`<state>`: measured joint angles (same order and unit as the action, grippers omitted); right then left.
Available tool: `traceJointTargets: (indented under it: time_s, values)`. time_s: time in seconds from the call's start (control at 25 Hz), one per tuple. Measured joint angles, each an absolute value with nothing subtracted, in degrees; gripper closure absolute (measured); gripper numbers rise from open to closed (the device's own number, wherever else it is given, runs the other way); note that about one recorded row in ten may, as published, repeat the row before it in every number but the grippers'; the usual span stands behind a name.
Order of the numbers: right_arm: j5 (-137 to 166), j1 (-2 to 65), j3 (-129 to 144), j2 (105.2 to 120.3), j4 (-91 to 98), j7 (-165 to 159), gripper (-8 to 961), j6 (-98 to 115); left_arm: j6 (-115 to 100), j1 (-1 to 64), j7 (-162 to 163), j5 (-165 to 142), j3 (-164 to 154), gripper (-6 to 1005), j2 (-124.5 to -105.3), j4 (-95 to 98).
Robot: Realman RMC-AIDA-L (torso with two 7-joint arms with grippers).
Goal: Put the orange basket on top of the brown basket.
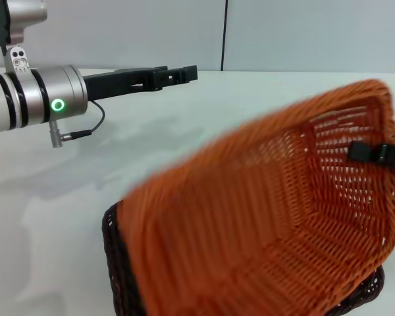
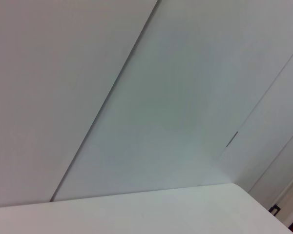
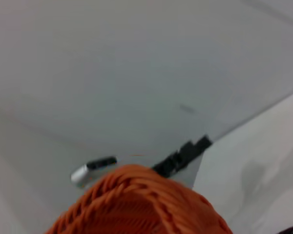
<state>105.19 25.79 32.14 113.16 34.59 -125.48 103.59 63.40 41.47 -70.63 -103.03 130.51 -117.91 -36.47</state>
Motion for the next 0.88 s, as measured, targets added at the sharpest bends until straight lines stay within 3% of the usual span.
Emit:
traceJointTargets:
  time_s: [0.16, 0.4, 0.56, 0.64, 0.88]
  values:
    - [105.5, 26.9, 32.9, 112.85, 34.1, -125.4, 691, 103.2, 63.4, 41.5, -70.6, -103.0, 130.5, 167, -117.93, -36.5]
    - [106.2, 26.9, 32.9, 112.18, 33.8, -125.8, 416, 101.4, 62.6, 41.4, -70.7, -103.0, 130.5, 167, -117.94, -36.5]
    - [106.9, 27.0, 32.8, 110.88, 31.3, -125.9, 255, 99.9, 62.1, 41.7, -70.9, -102.9, 130.5, 167, -117.94, -36.3]
    - [106.8, 26.4, 32.0, 110.14, 30.7, -125.4, 221, 98.5, 61.9, 41.9, -71.3, -102.9, 130.5, 167, -117.94, -36.0]
    - [106.3, 24.4, 22.8, 110.01, 30.9, -117.0, 156, 95.4, 61.3, 42.2, -72.6, -102.0, 130.7, 167, -117.95, -35.4]
